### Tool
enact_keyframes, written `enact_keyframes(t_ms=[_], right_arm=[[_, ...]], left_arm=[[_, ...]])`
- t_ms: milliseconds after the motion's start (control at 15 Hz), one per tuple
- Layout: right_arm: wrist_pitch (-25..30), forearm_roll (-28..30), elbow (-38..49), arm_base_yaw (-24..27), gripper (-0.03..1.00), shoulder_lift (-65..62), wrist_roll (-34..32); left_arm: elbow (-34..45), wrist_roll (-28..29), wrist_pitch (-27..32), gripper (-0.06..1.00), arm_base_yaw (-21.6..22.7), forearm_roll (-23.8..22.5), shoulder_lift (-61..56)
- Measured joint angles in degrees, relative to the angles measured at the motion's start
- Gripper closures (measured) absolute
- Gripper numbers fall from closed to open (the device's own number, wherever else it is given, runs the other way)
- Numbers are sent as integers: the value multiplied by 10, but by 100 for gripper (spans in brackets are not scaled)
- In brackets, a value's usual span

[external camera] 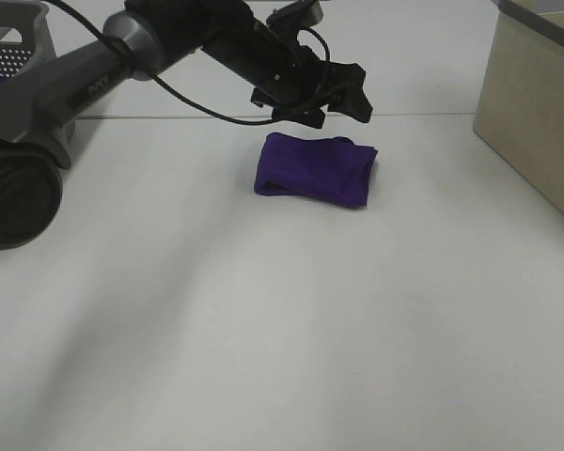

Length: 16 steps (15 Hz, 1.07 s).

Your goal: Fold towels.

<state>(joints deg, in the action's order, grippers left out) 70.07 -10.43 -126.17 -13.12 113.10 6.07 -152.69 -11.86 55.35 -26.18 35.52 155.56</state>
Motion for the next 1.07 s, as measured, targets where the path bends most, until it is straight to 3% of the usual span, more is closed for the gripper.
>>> enact_keyframes(t_ms=[133,267,467,533,733,867,933,1067], right_arm=[[0,1,0,0,25,0,1],[0,14,0,0,25,0,1],[0,74,0,4,25,0,-21],[0,80,0,15,25,0,-26],[0,68,2,98,25,-23,-45],[-3,65,25,144,25,-50,-46],[-5,64,122,176,25,-120,-49],[-3,66,246,180,25,-229,-49]], left_arm=[[0,6,41,24,19,-30,-18],[0,37,114,24,44,-91,-46],[0,108,140,24,71,-159,-85],[0,110,142,24,73,-184,-103],[13,115,142,24,88,-335,-166],[52,119,142,24,121,-371,-208],[162,108,142,24,177,-380,-289],[308,107,141,24,217,-382,-414]])
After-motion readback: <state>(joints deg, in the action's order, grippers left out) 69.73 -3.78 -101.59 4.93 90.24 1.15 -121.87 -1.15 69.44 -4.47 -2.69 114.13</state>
